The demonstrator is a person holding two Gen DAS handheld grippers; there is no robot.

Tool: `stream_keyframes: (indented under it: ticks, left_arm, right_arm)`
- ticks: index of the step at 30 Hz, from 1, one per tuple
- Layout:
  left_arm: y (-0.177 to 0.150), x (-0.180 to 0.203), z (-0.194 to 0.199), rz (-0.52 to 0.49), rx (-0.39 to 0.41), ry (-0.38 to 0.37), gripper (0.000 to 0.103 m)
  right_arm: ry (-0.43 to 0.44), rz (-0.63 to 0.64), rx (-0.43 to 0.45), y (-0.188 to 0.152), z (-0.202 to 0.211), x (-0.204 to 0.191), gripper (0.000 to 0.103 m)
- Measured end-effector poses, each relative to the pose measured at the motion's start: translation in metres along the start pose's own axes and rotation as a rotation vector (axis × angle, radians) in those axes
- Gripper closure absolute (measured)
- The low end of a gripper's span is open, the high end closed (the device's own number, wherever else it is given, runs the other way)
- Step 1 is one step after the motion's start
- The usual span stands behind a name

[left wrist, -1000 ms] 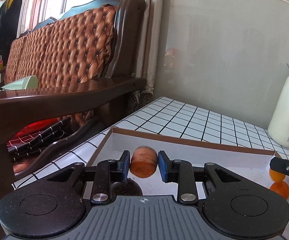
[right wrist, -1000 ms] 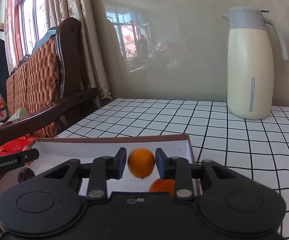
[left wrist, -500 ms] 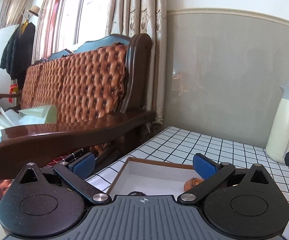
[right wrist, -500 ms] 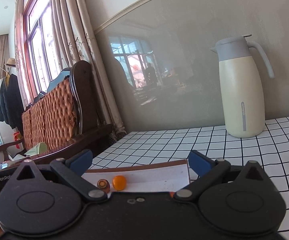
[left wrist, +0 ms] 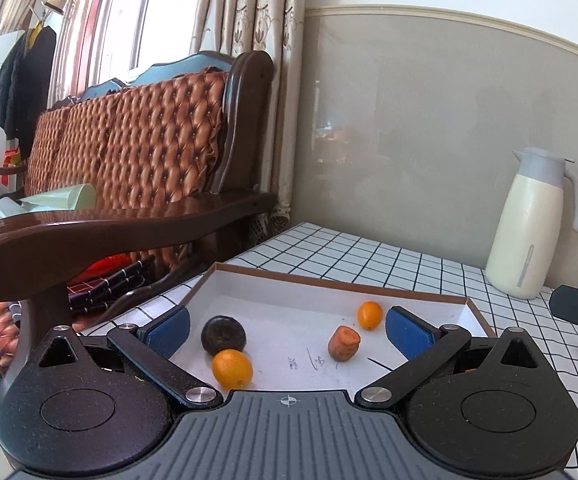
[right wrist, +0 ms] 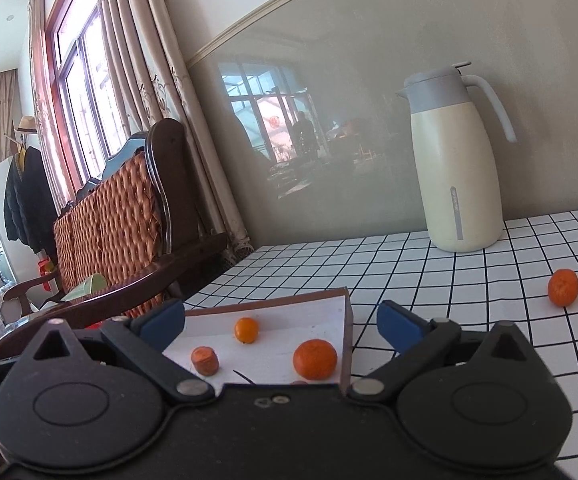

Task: Organize fruits
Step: 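Move both open tools back toward the last two oranges on the table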

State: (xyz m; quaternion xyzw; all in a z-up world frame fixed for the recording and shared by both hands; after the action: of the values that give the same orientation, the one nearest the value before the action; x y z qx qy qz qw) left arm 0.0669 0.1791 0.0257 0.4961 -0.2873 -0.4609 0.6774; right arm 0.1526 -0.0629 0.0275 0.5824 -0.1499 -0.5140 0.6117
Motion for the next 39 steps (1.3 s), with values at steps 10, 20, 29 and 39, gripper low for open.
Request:
stream_keyframes:
  ticks: [10, 20, 29, 39]
  left_arm:
    - [-0.008, 0.038, 0.015, -0.035, 0.003, -0.066, 0.000]
    - [-0.008, 0.095, 0.023, -0.113, 0.024, -0.187, 0.000]
    - [-0.011, 0.144, 0.022, -0.168, 0.011, -0.278, 0.000]
    - [-0.012, 0.198, 0.021, -0.201, 0.005, -0.373, 0.000]
  right_arm:
    - [-0.023, 0.022, 0.010, 0.002, 0.028, 0.014, 0.006]
    - [-0.104, 0.025, 0.043, 0.007, 0.053, 0.044, 0.006]
    - [-0.219, -0.023, 0.061, 0.013, 0.069, 0.084, 0.006]
    - [-0.362, -0.034, 0.071, 0.014, 0.090, 0.118, 0.006]
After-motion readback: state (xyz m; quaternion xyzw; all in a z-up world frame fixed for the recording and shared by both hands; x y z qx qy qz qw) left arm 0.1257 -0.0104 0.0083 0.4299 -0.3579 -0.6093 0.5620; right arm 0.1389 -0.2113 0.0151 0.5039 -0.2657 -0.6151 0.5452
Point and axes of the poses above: each gripper's, at about its wrist camera, not at the fingertips, and z roughly against the way its jaws point, x to its right, y to its top, the point moved 2 cm from there along -z, roughly the way its jaws point, and after that the axes turned 7 degrees about -z, right-handed, at the moved point
